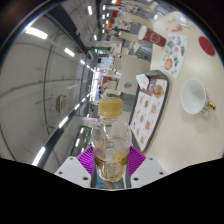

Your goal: Pour water

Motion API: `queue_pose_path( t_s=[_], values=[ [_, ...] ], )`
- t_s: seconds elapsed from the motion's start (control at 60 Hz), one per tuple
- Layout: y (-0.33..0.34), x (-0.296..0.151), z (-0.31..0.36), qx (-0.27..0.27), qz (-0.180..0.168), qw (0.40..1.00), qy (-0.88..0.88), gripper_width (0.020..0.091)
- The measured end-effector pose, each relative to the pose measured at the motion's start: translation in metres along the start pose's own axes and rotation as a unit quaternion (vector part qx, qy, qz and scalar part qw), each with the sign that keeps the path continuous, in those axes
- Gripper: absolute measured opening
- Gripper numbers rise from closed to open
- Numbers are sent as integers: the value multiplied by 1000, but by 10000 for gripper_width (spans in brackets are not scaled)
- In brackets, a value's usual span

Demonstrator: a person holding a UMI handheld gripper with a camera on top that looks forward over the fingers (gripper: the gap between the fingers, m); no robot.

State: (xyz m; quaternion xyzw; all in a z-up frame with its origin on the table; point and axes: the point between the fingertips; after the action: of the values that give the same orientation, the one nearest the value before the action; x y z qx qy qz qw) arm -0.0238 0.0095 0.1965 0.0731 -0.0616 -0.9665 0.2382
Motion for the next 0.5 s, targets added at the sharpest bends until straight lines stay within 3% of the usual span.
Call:
queue_pose_path(
  t_s=[0.117, 0.217, 0.5],
  values=[
    [10, -26, -19, -64, -3, 986, -151, 382],
    [9, -43, -44, -88, -11, 966, -244, 381],
    [3, -45, -69, -77, 8, 951, -299, 384]
  ],
)
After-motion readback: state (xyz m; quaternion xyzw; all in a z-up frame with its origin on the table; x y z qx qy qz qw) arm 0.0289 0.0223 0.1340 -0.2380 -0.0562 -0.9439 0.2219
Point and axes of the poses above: the point between the fingertips, and its own axes, seen from behind it with the camera up: z to the left, x down, y backward, against the way the camera looks, and after that the axes turned 9 degrees about z, right-handed
